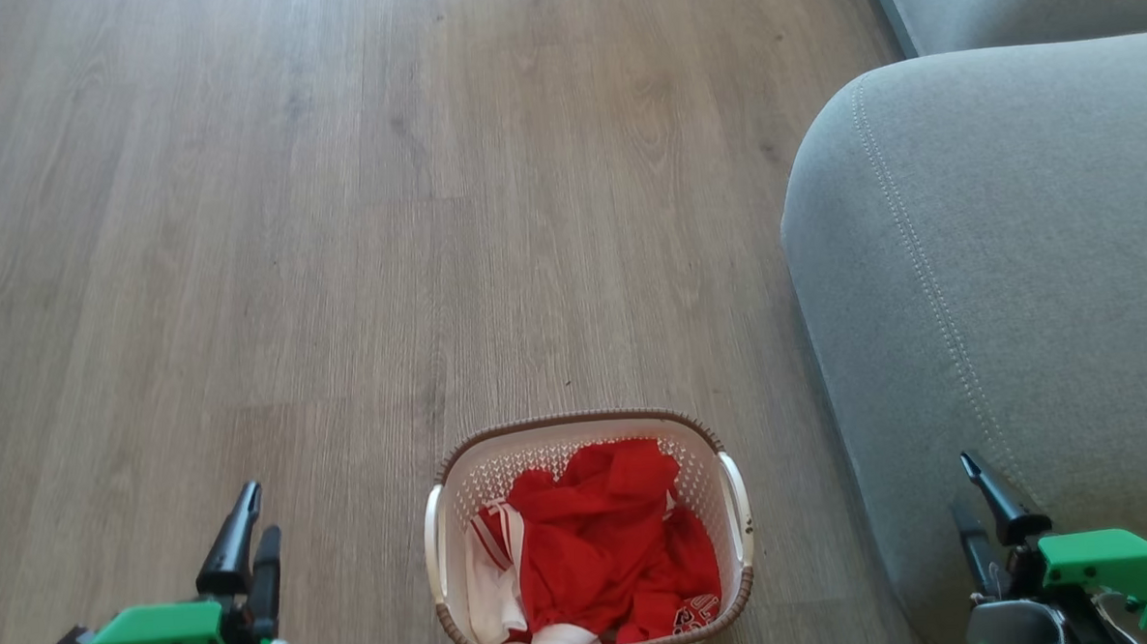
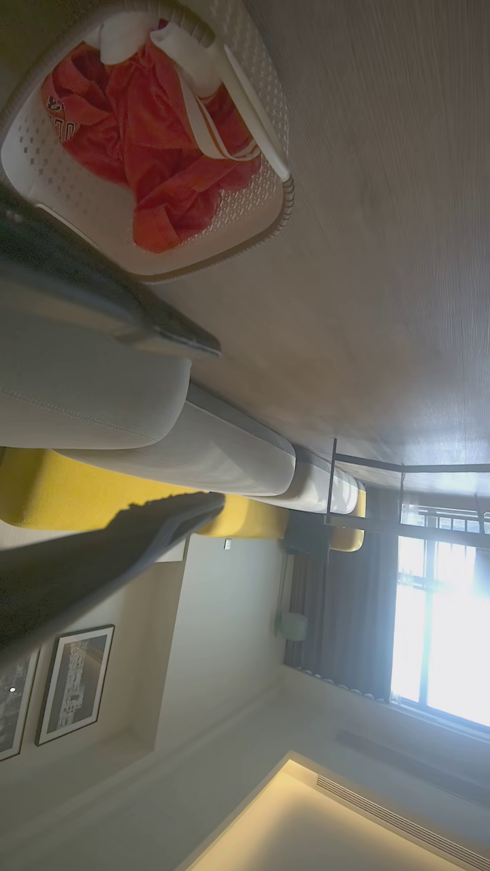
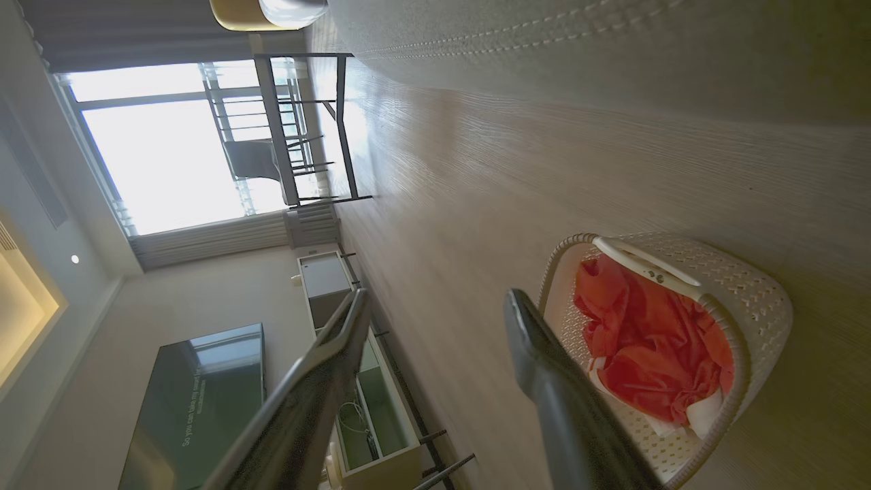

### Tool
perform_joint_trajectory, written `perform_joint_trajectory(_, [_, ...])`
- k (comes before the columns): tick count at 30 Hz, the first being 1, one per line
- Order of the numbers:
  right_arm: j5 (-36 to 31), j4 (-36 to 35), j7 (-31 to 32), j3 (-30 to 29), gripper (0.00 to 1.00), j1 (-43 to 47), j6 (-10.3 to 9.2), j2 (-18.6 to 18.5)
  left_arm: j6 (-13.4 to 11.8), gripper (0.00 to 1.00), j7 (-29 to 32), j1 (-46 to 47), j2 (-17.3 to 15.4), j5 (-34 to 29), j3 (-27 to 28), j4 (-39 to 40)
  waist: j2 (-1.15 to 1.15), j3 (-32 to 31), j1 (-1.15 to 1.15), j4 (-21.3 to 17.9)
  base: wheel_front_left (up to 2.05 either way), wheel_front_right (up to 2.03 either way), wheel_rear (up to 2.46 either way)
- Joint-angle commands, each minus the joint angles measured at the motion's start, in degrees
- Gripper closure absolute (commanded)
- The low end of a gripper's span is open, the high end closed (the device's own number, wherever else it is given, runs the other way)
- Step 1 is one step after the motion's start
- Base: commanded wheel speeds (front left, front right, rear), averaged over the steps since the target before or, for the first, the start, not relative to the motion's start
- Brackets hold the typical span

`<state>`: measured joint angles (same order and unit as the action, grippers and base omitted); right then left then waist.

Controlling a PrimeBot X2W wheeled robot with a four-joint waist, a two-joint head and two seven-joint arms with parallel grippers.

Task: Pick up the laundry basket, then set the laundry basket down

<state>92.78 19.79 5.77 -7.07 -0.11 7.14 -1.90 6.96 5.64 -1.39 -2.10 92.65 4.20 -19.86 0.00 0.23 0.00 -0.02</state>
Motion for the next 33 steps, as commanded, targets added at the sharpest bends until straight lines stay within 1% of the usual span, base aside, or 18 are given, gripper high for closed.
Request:
perform_joint_trajectory(1, [-0.4, -2.2, -0.7, 0.3, 0.00, -2.5, 0.03, -0.3, 0.1, 0.00, -0.5, 3.1, -0.4, -0.7, 0.2, 2.0, 0.00, 0.0, 0.00, 0.0, 0.00, 0.00, 0.00])
perform_joint_trajectory(8, [-1.2, -2.8, -1.7, 0.6, 0.00, -2.8, 0.04, -0.3, 0.1, 0.00, -1.5, 3.4, -0.4, -2.0, 0.7, 2.1, 0.00, 0.1, 0.00, 0.0, 0.00, 0.00, 0.00])
perform_joint_trajectory(14, [-3.2, -3.1, -2.7, 0.2, 0.00, -3.3, 0.06, -0.3, 0.1, 0.00, -2.5, 3.9, -0.4, -3.8, 1.6, 2.2, 0.00, 0.2, 0.00, 0.0, 0.00, 0.00, 0.00])
perform_joint_trajectory(18, [-5.7, -3.3, -3.4, -0.7, 0.00, -3.8, 0.07, -0.4, 0.1, 0.00, -3.2, 4.3, -0.5, -5.8, 2.3, 2.6, 0.00, 0.3, 0.00, 0.0, 0.00, 0.00, 0.00])
perform_joint_trajectory(27, [-12.0, -5.2, -4.9, -0.5, 0.00, -5.0, 0.09, -0.4, 0.1, 0.00, -4.7, 5.2, -0.5, -11.0, 3.8, 4.7, 0.00, 0.4, 0.00, 0.2, 0.00, 0.00, 0.00])
perform_joint_trajectory(28, [-17.6, -7.1, -5.7, -0.6, 0.00, -5.6, 0.11, -0.4, -0.3, 0.00, -5.5, 5.8, -0.5, -14.5, 4.5, 6.6, 0.00, 0.5, 0.00, 0.3, 0.00, 0.00, 0.00])
perform_joint_trajectory(29, [-25.5, -10.5, -6.9, 0.4, 0.00, -6.6, 0.13, -0.5, -2.4, 0.00, -6.7, 6.3, -0.5, -20.5, 4.3, 11.1, 0.00, 0.7, 0.00, 0.4, 0.00, 0.00, 0.00])
perform_joint_trajectory(33, [-30.1, -13.0, -7.6, 0.8, 0.00, -7.4, 0.14, -0.5, -4.0, 0.00, -7.4, 6.4, -0.5, -25.2, 3.2, 14.1, 0.00, 0.9, 0.00, 0.4, 0.00, 0.00, 0.00])
